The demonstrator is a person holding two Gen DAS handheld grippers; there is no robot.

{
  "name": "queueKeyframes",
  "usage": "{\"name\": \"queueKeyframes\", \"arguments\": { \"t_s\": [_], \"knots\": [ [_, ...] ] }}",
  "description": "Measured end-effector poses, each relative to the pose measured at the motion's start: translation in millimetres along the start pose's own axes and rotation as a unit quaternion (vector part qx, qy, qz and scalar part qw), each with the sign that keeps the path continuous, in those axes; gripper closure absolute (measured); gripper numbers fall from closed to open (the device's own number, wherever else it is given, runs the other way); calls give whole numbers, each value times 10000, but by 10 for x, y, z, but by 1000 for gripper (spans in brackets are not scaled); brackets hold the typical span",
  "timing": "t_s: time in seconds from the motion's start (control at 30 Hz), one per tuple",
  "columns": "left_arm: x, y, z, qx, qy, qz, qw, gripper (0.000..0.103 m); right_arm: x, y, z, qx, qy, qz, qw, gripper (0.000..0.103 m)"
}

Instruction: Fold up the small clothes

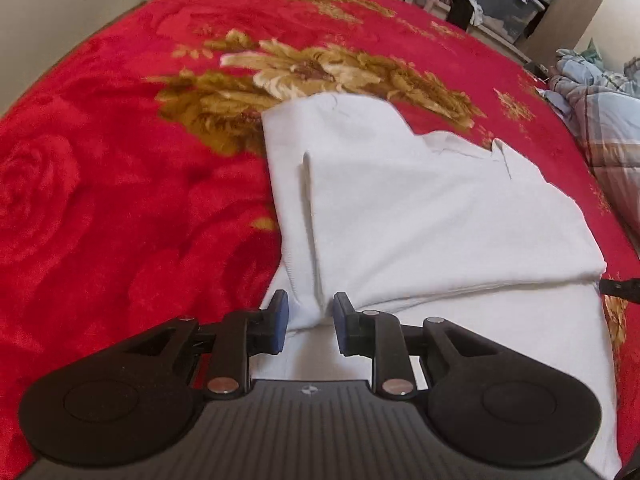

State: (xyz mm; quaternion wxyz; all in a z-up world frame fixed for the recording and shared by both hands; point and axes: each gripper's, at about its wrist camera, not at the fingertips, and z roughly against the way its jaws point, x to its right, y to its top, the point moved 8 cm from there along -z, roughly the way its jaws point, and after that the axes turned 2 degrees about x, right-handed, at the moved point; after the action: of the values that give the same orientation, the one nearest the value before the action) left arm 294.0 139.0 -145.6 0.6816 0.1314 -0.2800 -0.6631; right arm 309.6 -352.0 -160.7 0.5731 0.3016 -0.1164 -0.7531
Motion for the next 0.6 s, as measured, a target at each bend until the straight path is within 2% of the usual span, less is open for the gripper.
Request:
{"name": "queueKeyframes", "arguments": {
  "t_s": [0.03, 0.13, 0.23, 0.37, 0.43, 0.6],
  "knots": [
    [18, 23, 97, 102, 10, -9, 9999, 76, 35, -29, 116, 147, -193, -113, 9996, 92],
    [134, 93, 515, 662, -204, -56, 9976, 76, 23, -60, 672, 697, -18, -254, 9972, 91],
    [286, 43, 925, 1074, -115, -346, 9936, 76, -47, -176, 1292, 1143, 132, -115, 9933, 78],
    [473, -204, 1390, 1047, -85, -598, 9927, 73, -123, -437, 2021, 1565, 242, 143, 9873, 62],
    [512, -440, 1585, 1004, -122, -654, 9927, 71, -122, -672, 2263, 1663, 295, 161, 9855, 60],
    [447, -1258, 1807, 578, -76, -392, 9975, 71, -36, -1317, 2315, 1304, 313, 140, 9909, 59]
  ]
}}
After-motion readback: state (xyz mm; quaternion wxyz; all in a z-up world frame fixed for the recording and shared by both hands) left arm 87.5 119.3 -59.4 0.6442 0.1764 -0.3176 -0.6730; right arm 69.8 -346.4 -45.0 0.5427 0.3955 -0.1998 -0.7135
